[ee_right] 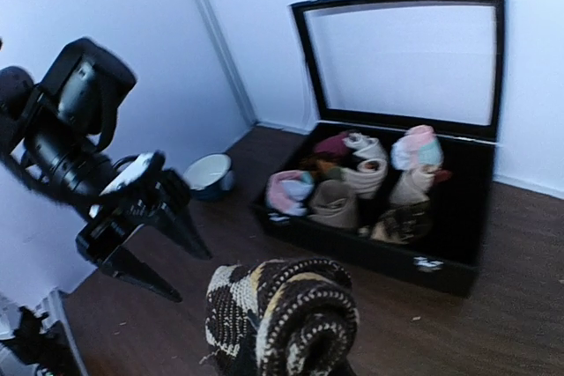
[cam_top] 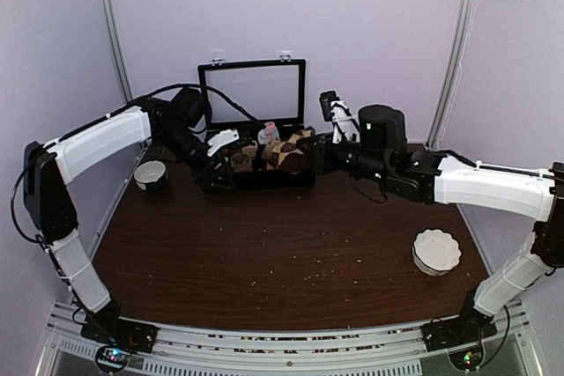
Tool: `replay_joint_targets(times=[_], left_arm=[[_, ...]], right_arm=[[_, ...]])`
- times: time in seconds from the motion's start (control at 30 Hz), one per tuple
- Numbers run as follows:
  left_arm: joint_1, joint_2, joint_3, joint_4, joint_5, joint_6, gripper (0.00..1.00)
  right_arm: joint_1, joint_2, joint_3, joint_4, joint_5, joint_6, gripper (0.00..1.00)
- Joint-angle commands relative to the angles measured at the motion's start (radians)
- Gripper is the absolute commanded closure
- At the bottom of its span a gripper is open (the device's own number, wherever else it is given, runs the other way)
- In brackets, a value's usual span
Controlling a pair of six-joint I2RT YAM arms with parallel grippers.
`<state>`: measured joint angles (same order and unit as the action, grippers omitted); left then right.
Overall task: Roll the socks
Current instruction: Move the storage box to the center of the board.
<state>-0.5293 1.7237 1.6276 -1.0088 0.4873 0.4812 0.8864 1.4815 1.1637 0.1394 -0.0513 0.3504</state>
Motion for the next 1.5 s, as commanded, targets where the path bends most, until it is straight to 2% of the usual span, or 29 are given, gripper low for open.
replay_joint_targets(times=[0.0,0.23,0.43,0.63,1.0,1.1,1.23,1.3,1.47], left_arm=[[-0.003,0.14,0.105,0.113,-0.165,0.114,0.5],[0.003,0.382,0.301,0.199,-0.247,0.194,0.46],[0.005,0.486,0.382,0.311,-0.252,0.214,0.43],[0.006,0.6,0.487,0.322,-0.299,0.215,0.42],[0.011,0.765,0.673,0.106,-0.277,0.263,0.43],[0.012,0.785,0.695,0.08,-0.268,0.262,0.49],[0.01,0.783,0.687,0.034,-0.209,0.267,0.76],[0.01,0.764,0.657,0.024,-0.189,0.267,0.85],[-0.004,0.685,0.514,0.019,-0.142,0.27,0.93]], right_arm=[[-0.08,-0.001,0.087,-0.188,0.192,-0.176,1.0],[-0.145,0.072,0.135,-0.198,0.213,-0.214,1.0],[-0.155,0.098,0.129,-0.189,0.141,-0.191,1.0],[-0.155,0.095,0.118,-0.185,0.083,-0.171,1.0],[-0.155,0.037,0.077,-0.194,0.067,-0.153,1.0],[-0.155,0.011,0.055,-0.191,0.068,-0.143,1.0],[-0.155,-0.014,0.025,-0.198,0.084,-0.141,1.0],[-0.155,-0.017,0.021,-0.211,0.098,-0.147,1.0],[-0.158,-0.004,0.043,-0.253,0.127,-0.176,1.0]])
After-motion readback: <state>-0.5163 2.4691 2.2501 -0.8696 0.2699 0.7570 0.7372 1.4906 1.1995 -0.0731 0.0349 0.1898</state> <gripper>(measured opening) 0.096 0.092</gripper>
